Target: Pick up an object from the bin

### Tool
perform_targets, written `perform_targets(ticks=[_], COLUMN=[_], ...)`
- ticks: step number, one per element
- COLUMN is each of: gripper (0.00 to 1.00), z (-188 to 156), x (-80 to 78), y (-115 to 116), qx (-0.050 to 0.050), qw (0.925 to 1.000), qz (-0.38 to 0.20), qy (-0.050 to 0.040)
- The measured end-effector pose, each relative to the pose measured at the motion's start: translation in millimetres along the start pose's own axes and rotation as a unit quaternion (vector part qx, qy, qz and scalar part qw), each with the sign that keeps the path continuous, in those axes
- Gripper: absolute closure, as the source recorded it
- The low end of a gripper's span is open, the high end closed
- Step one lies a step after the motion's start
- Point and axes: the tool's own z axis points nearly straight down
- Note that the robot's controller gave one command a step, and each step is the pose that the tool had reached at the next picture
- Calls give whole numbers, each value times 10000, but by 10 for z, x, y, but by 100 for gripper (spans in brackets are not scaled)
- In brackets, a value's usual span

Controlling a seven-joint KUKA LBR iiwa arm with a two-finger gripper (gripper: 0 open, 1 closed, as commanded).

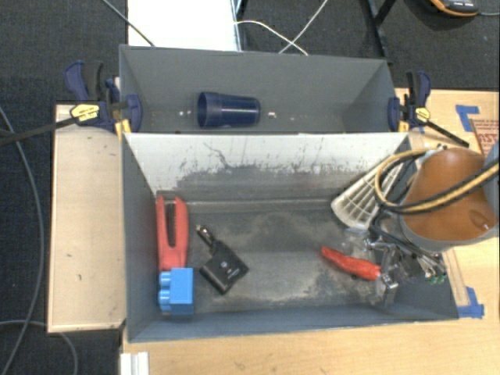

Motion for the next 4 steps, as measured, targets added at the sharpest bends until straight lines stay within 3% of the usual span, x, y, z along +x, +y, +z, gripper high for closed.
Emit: perform_targets(ticks=[1,2,4], gripper=[0,100,100], z=[288,289,187], x=[-34,-75,-68], y=[-346,-132,-125], qx=[22,-13,-16], qw=[9999,9945,9946], qz=[133,1046,1037], qy=[-81,-20,-18])
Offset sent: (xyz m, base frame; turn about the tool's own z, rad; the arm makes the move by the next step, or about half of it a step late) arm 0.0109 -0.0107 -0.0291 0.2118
